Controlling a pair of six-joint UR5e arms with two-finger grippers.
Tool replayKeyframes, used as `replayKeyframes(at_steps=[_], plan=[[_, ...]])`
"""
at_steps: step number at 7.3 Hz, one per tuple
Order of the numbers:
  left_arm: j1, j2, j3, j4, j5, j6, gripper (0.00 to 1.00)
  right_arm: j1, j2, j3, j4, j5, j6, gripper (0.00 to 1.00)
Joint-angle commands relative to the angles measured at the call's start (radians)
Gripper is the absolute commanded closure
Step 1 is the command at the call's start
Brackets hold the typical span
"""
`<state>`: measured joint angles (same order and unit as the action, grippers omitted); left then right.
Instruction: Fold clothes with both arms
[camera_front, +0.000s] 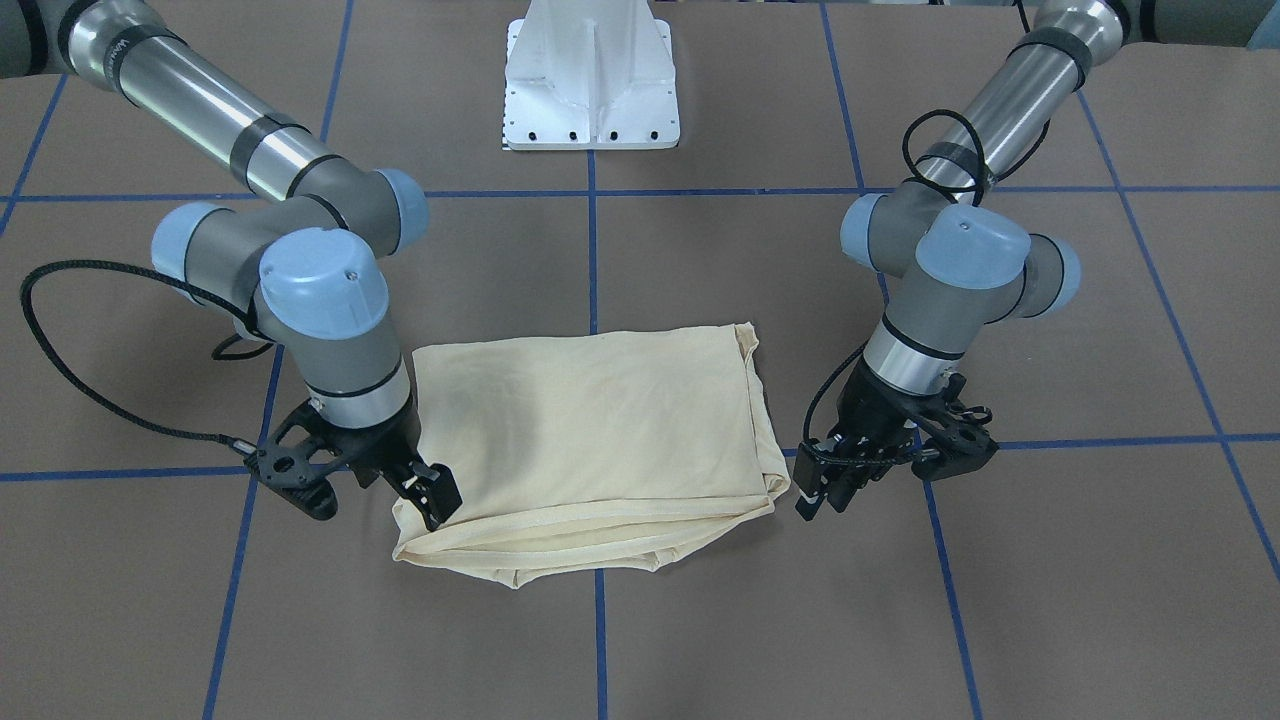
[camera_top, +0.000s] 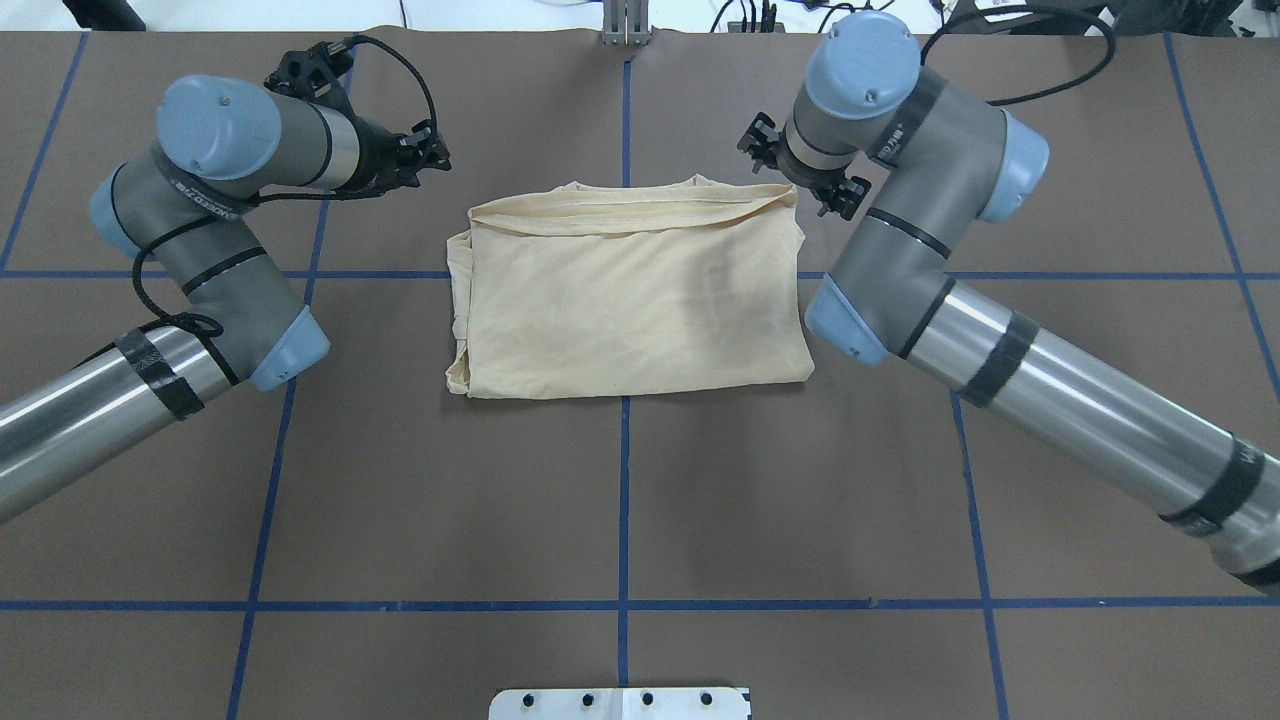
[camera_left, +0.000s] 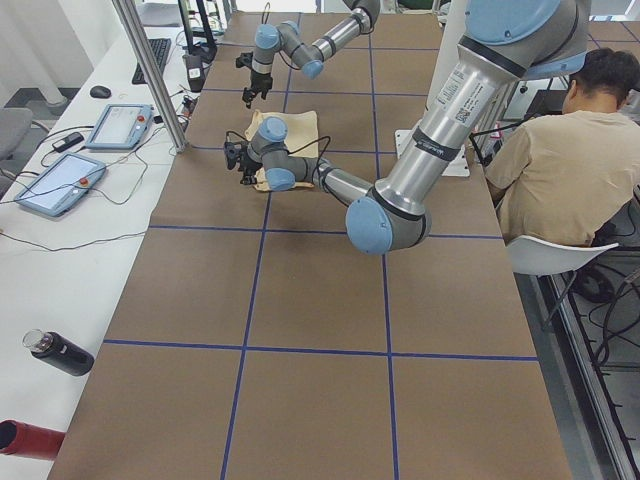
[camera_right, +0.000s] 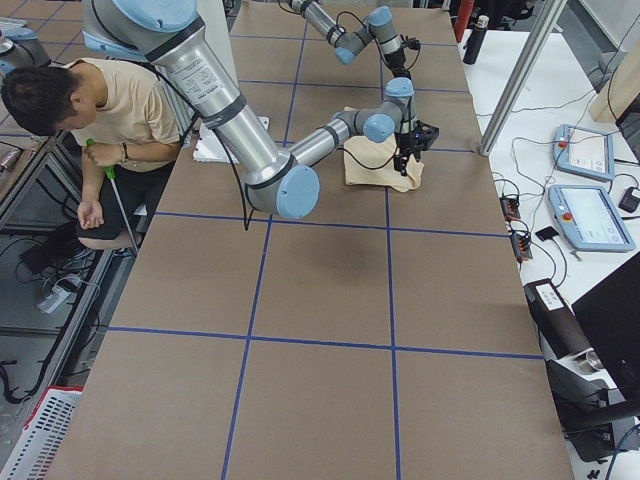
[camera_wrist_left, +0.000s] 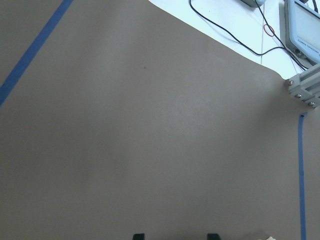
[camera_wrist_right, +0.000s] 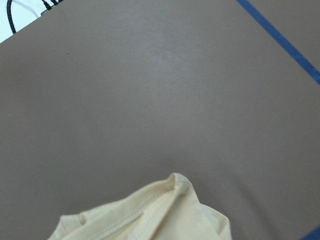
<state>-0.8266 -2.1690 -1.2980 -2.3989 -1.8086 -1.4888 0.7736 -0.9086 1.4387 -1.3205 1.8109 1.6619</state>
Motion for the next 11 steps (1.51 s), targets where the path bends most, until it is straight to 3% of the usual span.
replayKeyframes(at_steps=[1,3,4,11], plan=[[-0.005,0.029,-0.020,0.000,-0.009,0.002,0.48,-0.071,-0.185,0.246,0.004,-0.036,0.261,0.00],[-0.005,0.032,-0.035,0.004,0.000,0.022,0.47,-0.143,-0.356,0.296,0.241,-0.071,0.465,0.00],[-0.005,0.034,-0.037,0.004,0.002,0.022,0.46,-0.178,-0.428,0.293,0.361,-0.105,0.476,0.01],[-0.005,0.051,-0.047,0.004,0.014,0.024,0.46,-0.272,-0.385,0.279,0.353,-0.166,0.512,0.16]])
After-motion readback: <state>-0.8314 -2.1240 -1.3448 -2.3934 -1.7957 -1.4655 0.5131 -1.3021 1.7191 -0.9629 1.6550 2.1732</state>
